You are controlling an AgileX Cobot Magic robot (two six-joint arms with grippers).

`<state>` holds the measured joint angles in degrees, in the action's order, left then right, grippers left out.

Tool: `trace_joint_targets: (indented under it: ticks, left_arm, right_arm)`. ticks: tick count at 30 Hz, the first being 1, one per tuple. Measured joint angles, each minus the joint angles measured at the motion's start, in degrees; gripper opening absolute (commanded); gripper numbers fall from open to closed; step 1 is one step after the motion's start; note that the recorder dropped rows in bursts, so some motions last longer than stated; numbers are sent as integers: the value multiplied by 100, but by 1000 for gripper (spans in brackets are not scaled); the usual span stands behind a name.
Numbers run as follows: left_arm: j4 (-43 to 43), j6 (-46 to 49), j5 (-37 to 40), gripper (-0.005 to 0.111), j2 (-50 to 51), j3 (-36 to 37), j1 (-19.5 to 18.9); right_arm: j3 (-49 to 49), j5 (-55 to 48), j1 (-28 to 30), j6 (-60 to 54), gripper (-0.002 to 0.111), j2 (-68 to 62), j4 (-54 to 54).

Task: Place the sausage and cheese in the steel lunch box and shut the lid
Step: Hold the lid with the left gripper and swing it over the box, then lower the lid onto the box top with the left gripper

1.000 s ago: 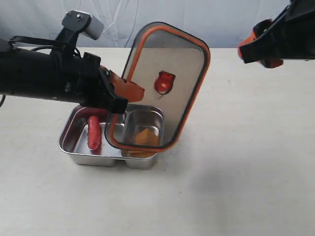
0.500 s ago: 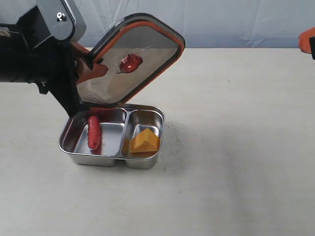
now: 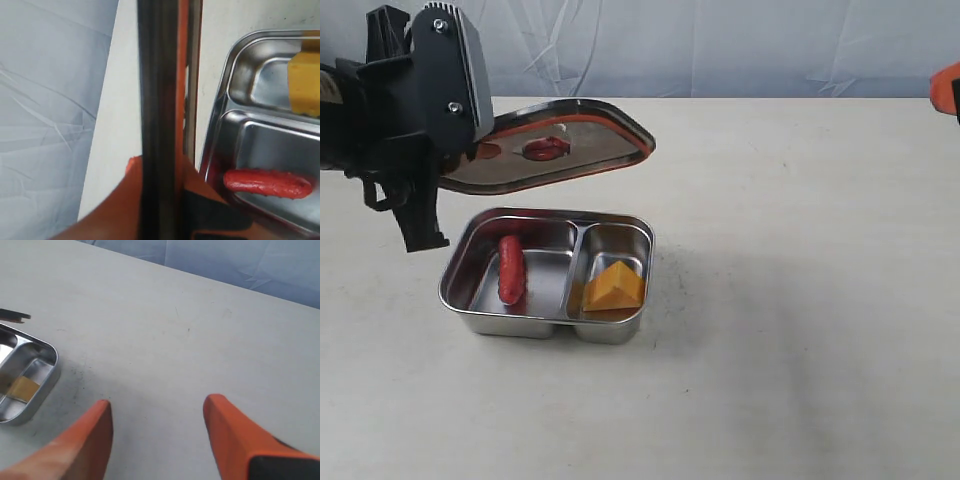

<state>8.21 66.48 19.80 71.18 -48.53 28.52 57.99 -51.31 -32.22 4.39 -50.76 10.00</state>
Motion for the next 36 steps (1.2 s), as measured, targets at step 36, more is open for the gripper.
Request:
trace_joint_targets:
  ticks: [36]
  left_arm:
    - [-9418,-9360,918,0,765,1244,2295]
  right_arm:
    - [0,0,0,31,55,0,5]
